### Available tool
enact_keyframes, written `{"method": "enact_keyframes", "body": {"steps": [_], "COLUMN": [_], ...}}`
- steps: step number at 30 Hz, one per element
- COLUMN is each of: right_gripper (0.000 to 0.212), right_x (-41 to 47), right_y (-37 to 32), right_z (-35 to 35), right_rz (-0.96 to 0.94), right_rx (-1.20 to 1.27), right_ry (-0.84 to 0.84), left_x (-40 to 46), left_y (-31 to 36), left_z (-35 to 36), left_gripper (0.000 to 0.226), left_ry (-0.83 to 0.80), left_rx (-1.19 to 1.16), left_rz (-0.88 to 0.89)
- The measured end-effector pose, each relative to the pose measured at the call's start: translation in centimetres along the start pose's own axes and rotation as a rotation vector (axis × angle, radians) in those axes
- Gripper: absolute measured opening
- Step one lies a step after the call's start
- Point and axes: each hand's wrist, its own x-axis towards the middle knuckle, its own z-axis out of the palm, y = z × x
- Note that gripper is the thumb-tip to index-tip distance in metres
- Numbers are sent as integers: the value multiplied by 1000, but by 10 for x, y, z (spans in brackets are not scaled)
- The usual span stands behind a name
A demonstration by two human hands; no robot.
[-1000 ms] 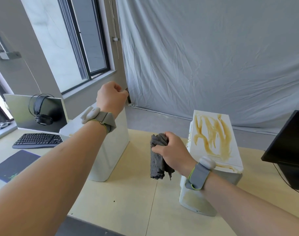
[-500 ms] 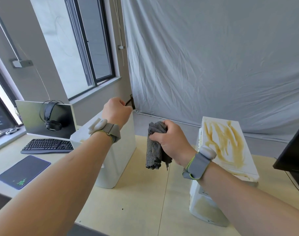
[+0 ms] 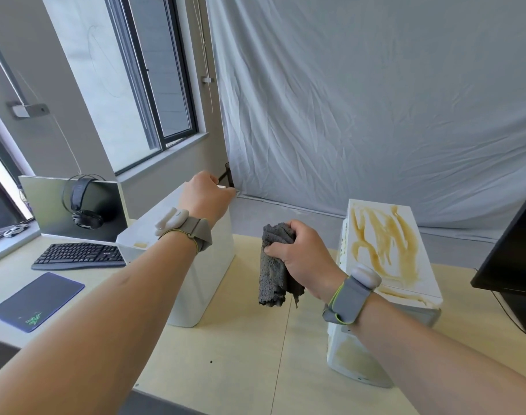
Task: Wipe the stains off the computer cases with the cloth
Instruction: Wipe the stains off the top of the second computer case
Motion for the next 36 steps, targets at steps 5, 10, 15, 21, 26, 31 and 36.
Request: {"method": "enact_keyframes", "body": {"steps": [5, 10, 15, 21, 26, 31, 36], "right_gripper": [24, 27, 16, 28, 12, 14, 46], "right_x": [-5, -5, -1, -21, -20, -20, -35], "right_y": [6, 7, 16, 27, 37, 62, 99], "right_z": [-29, -62, -106, -150, -194, -228, -207], "right_rz": [5, 39, 61, 132, 129, 22, -94], "right_rx": [39, 275, 254, 117, -85, -455, -617], "right_ry": [0, -63, 158, -43, 236, 313, -14], "left_x": [-24, -66, -83, -109, -122, -138, -150], "left_y": [21, 51, 70, 92, 92, 85, 82], "left_z": [20, 46, 73, 101, 122, 144, 160], "left_gripper": [26, 42, 40, 7, 8, 10, 12], "left_ry": [-66, -776, -955, -851, -669, -475, -504], "left_rx": [-64, -446, -550, -412, -355, -268, -20], "left_rz": [7, 135, 79, 86, 63, -17, 82]}}
